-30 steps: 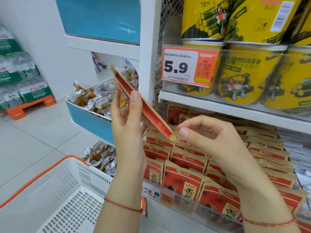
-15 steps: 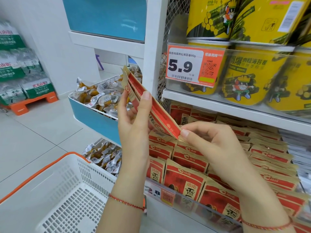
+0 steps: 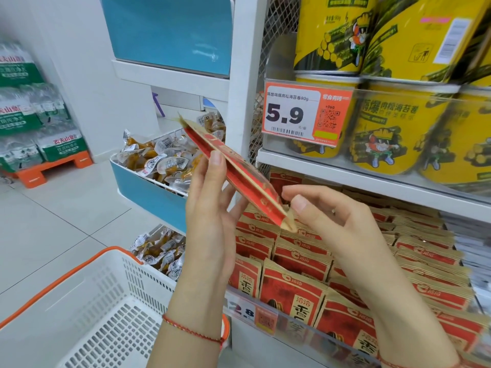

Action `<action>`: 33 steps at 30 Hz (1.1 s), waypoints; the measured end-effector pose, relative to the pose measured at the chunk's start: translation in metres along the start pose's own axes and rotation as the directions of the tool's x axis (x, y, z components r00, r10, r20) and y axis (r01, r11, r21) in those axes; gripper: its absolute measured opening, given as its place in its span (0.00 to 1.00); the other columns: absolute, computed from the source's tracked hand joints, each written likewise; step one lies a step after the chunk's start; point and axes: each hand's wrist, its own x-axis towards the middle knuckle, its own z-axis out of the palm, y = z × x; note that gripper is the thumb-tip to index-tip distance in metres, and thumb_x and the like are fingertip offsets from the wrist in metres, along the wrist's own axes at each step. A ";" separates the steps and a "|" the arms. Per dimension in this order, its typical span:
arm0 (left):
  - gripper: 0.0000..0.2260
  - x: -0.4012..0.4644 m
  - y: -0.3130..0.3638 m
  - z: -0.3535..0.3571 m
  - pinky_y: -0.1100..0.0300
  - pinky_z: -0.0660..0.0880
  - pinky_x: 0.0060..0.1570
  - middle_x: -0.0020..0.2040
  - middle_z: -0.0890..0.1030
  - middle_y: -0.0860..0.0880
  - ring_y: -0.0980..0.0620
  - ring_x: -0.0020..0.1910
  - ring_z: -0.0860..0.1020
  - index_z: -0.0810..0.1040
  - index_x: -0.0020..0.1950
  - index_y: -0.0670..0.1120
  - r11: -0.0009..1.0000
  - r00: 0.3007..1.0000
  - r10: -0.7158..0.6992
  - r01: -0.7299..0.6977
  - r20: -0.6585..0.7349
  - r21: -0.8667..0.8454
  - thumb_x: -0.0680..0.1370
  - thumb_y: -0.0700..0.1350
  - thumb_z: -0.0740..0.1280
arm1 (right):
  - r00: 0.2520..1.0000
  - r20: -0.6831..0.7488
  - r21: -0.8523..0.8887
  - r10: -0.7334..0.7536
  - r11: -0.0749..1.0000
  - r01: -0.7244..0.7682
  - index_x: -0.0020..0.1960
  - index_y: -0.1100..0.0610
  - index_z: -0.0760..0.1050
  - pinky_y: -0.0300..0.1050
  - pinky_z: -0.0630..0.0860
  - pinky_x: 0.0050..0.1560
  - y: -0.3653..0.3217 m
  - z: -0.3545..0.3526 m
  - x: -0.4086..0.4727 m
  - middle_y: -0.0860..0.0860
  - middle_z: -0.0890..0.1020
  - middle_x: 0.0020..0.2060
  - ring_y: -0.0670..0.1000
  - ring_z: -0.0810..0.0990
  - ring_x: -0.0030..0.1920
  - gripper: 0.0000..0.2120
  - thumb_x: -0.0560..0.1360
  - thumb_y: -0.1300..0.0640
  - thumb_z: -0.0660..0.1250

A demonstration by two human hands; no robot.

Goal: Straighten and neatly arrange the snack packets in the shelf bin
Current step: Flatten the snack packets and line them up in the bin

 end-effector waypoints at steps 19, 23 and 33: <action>0.20 -0.002 0.000 -0.003 0.53 0.75 0.63 0.59 0.83 0.49 0.53 0.61 0.80 0.76 0.67 0.45 0.983 0.982 -0.043 0.009 0.184 0.183 0.76 0.48 0.63 | 0.951 0.169 0.511 0.257 0.803 -0.308 0.62 0.50 0.76 0.43 0.73 0.26 0.002 -0.012 0.004 0.59 0.84 0.52 0.60 0.82 0.45 0.24 0.74 0.41 0.54; 0.21 -0.003 0.001 -0.003 0.50 0.72 0.66 0.60 0.83 0.50 0.54 0.62 0.79 0.76 0.67 0.46 0.977 0.983 -0.044 0.005 0.179 0.212 0.75 0.50 0.63 | 0.957 0.137 0.466 0.254 0.837 -0.289 0.63 0.50 0.75 0.43 0.75 0.27 0.002 -0.012 0.003 0.57 0.84 0.52 0.60 0.83 0.48 0.23 0.74 0.40 0.56; 0.16 -0.007 -0.003 -0.001 0.55 0.78 0.51 0.54 0.85 0.51 0.51 0.53 0.83 0.79 0.60 0.49 0.939 0.927 -0.190 0.075 0.323 0.336 0.75 0.52 0.70 | 0.996 -0.077 -0.194 0.044 0.979 -0.059 0.71 0.34 0.58 0.36 0.71 0.57 0.007 0.005 -0.001 0.34 0.74 0.58 0.34 0.74 0.58 0.40 0.65 0.43 0.76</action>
